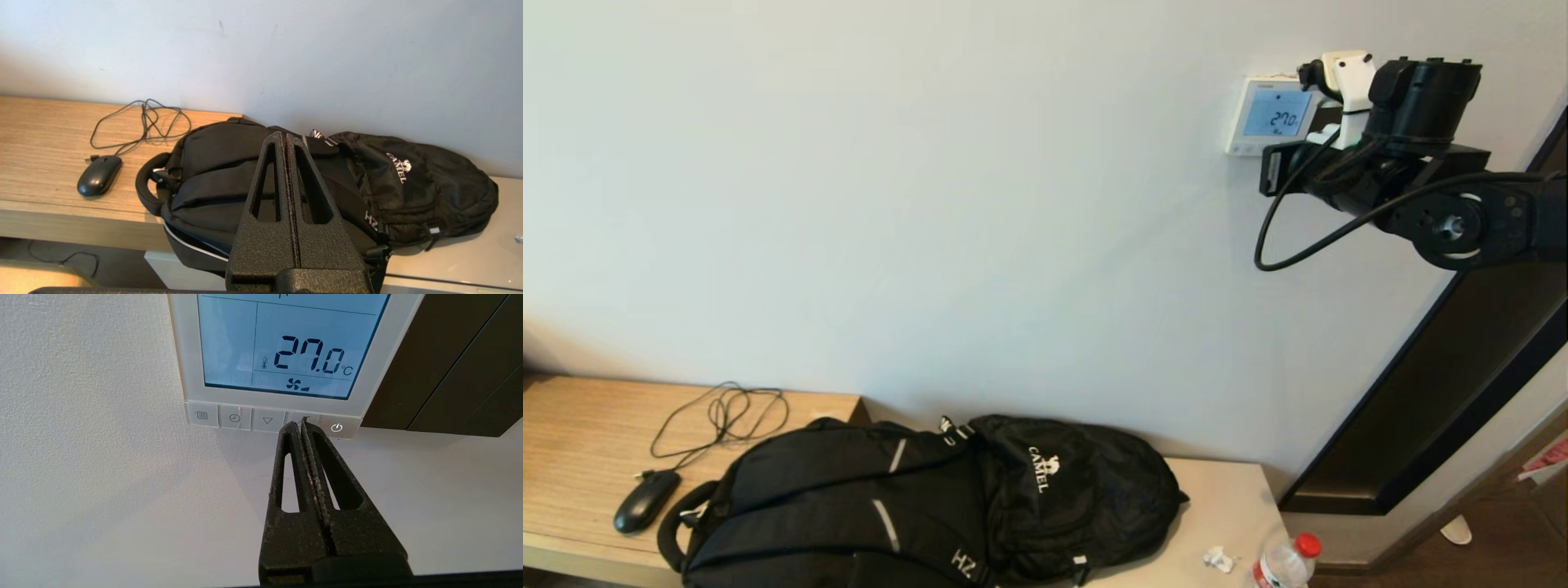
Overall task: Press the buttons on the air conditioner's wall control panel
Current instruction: Press the temperature increase button
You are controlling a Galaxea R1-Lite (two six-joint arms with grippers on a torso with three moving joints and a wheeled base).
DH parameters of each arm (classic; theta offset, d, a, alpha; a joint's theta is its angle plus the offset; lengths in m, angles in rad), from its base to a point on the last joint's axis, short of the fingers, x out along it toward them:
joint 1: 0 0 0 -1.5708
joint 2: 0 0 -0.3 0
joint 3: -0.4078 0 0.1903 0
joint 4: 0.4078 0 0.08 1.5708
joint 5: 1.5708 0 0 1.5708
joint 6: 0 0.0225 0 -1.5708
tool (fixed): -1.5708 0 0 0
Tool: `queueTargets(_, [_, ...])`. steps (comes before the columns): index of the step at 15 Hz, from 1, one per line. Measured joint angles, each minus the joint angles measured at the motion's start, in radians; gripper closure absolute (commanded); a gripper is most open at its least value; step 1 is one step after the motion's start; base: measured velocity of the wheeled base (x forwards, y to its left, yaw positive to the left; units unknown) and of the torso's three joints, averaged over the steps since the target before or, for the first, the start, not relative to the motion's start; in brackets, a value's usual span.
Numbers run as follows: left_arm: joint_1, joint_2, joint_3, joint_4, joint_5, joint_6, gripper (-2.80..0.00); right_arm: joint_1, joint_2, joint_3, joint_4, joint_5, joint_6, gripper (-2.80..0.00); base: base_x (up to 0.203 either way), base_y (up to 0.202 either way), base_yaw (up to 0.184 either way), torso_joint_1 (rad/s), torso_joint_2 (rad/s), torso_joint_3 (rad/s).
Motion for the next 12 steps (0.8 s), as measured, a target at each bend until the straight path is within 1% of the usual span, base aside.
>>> queueTargets(12, [-0.001,0.000,0.000,0.000,0.000,0.000,0.00,-0.008,0.034,-0.014,0.000,-0.001,-0.001,0.00,0.000,0.000,0.000,0.000,0.00,0.000])
